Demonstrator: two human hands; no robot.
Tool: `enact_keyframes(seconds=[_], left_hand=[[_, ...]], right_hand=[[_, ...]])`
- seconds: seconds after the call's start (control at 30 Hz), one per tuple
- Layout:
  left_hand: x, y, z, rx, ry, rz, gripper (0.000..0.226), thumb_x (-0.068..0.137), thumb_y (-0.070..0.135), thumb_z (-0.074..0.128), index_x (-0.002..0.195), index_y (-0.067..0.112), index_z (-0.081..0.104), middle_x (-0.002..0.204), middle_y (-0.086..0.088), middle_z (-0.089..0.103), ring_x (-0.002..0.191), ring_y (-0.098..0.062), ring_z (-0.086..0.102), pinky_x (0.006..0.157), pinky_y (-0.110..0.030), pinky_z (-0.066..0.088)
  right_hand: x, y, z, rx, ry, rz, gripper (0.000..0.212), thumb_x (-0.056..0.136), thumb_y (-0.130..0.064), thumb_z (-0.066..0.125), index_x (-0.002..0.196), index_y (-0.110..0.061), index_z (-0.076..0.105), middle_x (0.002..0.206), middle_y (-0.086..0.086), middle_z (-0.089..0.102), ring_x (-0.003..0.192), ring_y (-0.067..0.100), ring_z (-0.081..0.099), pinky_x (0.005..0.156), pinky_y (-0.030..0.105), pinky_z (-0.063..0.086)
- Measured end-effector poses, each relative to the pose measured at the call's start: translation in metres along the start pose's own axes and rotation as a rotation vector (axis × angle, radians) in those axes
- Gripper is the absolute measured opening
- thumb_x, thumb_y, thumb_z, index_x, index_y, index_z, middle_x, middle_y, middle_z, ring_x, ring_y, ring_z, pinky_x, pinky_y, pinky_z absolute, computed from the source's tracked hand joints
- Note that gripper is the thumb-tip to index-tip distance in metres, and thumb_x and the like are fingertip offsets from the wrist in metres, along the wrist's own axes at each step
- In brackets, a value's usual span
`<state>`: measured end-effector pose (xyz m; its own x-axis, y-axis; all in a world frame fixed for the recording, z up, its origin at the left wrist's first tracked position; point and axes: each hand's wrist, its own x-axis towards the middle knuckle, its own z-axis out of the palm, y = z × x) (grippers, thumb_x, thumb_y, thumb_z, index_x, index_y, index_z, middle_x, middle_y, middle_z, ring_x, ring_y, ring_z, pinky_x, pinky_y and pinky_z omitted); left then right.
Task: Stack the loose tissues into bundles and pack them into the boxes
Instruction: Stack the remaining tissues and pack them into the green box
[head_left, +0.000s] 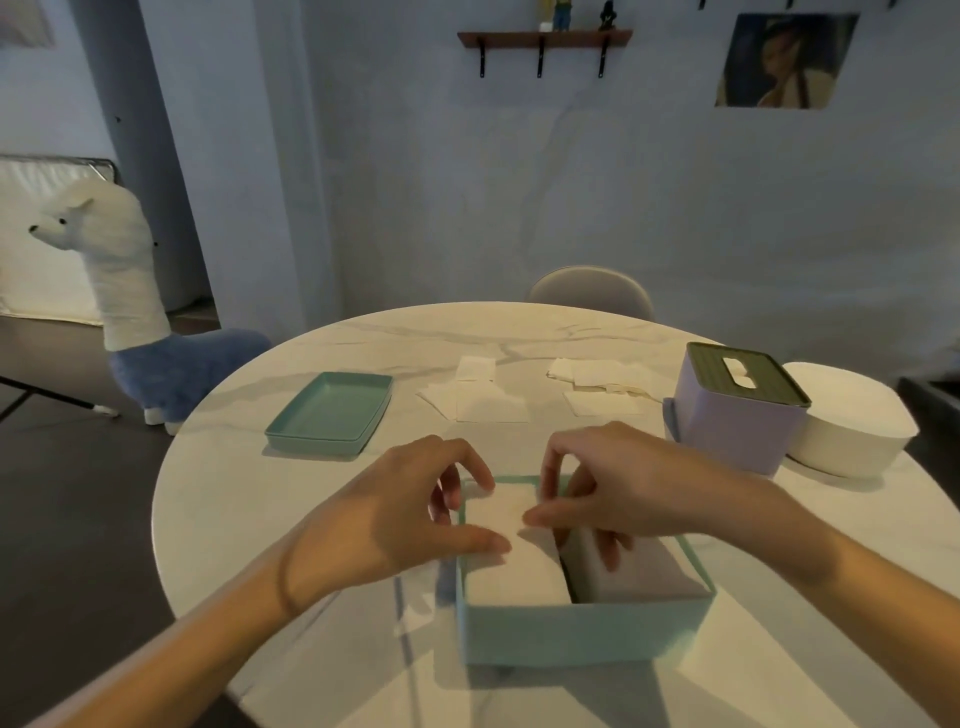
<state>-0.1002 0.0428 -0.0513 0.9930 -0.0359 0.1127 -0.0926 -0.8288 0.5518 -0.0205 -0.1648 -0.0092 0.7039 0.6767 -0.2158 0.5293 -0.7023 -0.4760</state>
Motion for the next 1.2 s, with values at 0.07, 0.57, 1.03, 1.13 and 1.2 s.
enact_keyframes(seconds=[0.07, 0.57, 1.03, 1.13, 1.2], left_hand=[[0.014, -0.012, -0.002, -0.056, 0.119, 0.006, 0.028, 0.083, 0.054, 0.074, 0.103, 0.036, 0.064, 0.087, 0.008, 0.065, 0.081, -0.009, 0.062, 0.075, -0.022, 0.056], [0.174, -0.126, 0.04, 0.552, 0.257, -0.334, 0.033, 0.098, 0.01, 0.046, 0.13, 0.005, 0.047, 0.132, -0.014, 0.048, 0.119, -0.032, 0.049, 0.094, -0.038, 0.048], [0.194, -0.144, 0.041, -0.004, 0.362, -0.131, 0.069, 0.071, 0.008, 0.045, 0.138, 0.02, 0.059, 0.127, -0.007, 0.062, 0.119, -0.029, 0.046, 0.102, -0.045, 0.043], [0.2, -0.15, 0.04, 0.057, 0.328, -0.066, 0.049, 0.091, 0.0, 0.058, 0.135, 0.022, 0.064, 0.121, -0.008, 0.06, 0.114, -0.029, 0.049, 0.101, -0.043, 0.043], [0.2, -0.152, 0.041, 0.079, 0.342, 0.005, 0.038, 0.096, 0.008, 0.064, 0.132, 0.02, 0.066, 0.117, -0.008, 0.059, 0.11, -0.03, 0.05, 0.098, -0.044, 0.044]], right_hand=[[0.008, 0.004, -0.016, 0.022, 0.072, -0.026, 0.027, 0.093, -0.042, 0.07, 0.095, -0.02, 0.055, 0.08, -0.004, 0.078, 0.046, 0.006, 0.062, 0.046, 0.014, 0.042], [0.251, 0.06, -0.022, -0.398, -0.041, -0.261, 0.086, 0.092, -0.037, 0.074, 0.16, -0.022, 0.024, 0.166, -0.006, 0.025, 0.15, 0.017, 0.027, 0.119, 0.03, 0.026], [0.297, 0.11, 0.02, -0.46, 0.506, -0.473, 0.03, 0.095, -0.023, 0.049, 0.124, -0.026, 0.057, 0.113, -0.002, 0.069, 0.097, 0.021, 0.065, 0.082, 0.037, 0.056], [0.282, 0.11, 0.015, -0.236, 0.496, -0.477, 0.03, 0.096, -0.018, 0.059, 0.123, -0.03, 0.053, 0.115, -0.006, 0.066, 0.097, 0.014, 0.062, 0.085, 0.035, 0.056], [0.279, 0.112, 0.006, -0.18, 0.407, -0.486, 0.027, 0.096, -0.016, 0.065, 0.12, -0.025, 0.061, 0.12, -0.006, 0.062, 0.104, 0.012, 0.06, 0.091, 0.028, 0.053]])
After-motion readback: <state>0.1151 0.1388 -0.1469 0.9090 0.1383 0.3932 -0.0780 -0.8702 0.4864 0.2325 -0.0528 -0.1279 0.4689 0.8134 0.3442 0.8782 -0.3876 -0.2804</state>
